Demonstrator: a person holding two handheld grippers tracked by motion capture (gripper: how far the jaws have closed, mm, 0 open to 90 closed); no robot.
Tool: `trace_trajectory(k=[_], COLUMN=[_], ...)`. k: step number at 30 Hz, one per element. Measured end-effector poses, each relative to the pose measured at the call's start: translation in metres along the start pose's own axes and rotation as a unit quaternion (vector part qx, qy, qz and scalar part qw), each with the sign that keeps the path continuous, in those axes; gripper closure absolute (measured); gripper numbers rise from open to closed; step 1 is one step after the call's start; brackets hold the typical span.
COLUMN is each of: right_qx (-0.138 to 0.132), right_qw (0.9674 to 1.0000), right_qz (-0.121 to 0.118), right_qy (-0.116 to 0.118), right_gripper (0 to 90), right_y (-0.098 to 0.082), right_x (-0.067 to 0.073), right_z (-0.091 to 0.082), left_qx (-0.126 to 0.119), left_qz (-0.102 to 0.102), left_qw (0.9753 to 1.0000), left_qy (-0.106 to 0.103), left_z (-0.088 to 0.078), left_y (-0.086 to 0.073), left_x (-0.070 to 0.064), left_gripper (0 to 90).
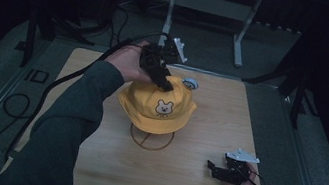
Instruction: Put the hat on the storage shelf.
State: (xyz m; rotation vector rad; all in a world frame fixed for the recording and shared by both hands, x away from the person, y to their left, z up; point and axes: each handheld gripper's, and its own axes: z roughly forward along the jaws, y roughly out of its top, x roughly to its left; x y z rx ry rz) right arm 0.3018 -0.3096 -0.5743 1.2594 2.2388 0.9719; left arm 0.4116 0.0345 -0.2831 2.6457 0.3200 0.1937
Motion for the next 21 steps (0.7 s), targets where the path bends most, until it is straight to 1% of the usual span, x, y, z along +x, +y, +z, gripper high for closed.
trace_trajectory(k=[2,4,5,7,12,14,17,18,21], right_qx=[0.0,0.0,0.0,0.0,0.0,0.0,0.0,0.0,0.0], right_qw=[1.0,1.0,1.0,1.0,1.0,1.0,1.0,1.0,1.0], right_qz=[0.0,0.0,0.0,0.0,0.001,0.001,0.0,0.001,0.0], right_qy=[0.0,0.0,0.0,0.0,0.0,0.0,0.0,0.0,0.0], right_gripper=[18.3,18.3,18.3,18.3,18.3,18.3,18.3,18.3,18.2], right_y=[0.0,0.0,0.0,0.0,0.0,0.0,0.0,0.0,0.0], right_x=[0.0,0.0,0.0,0.0,0.0,0.0,0.0,0.0,0.0], right_z=[0.0,0.0,0.0,0.0,0.0,0.0,0.0,0.0,0.0], left_qx=[-0.005,-0.015,-0.023,-0.029,-0.051,-0.055,-0.068,-0.068,-0.081], left_qz=[0.002,0.0,-0.002,-0.005,-0.014,-0.014,-0.02,-0.019,-0.029], left_qw=[1.0,0.9998,0.9996,0.9994,0.9982,0.9978,0.9967,0.9966,0.995], left_qy=[0.007,0.009,0.014,0.019,0.027,0.034,0.041,0.042,0.05], left_z=[-0.001,-0.003,-0.005,-0.008,-0.022,-0.028,-0.035,-0.037,-0.044], left_y=[0.0,-0.001,-0.002,-0.003,-0.007,-0.009,-0.017,-0.019,-0.03], left_x=[-0.001,-0.001,-0.001,0.0,0.002,0.003,0.003,0.004,0.004], left_gripper=[50.4,49.0,47.8,45.9,44.4,43.8,43.7,43.8,43.7])
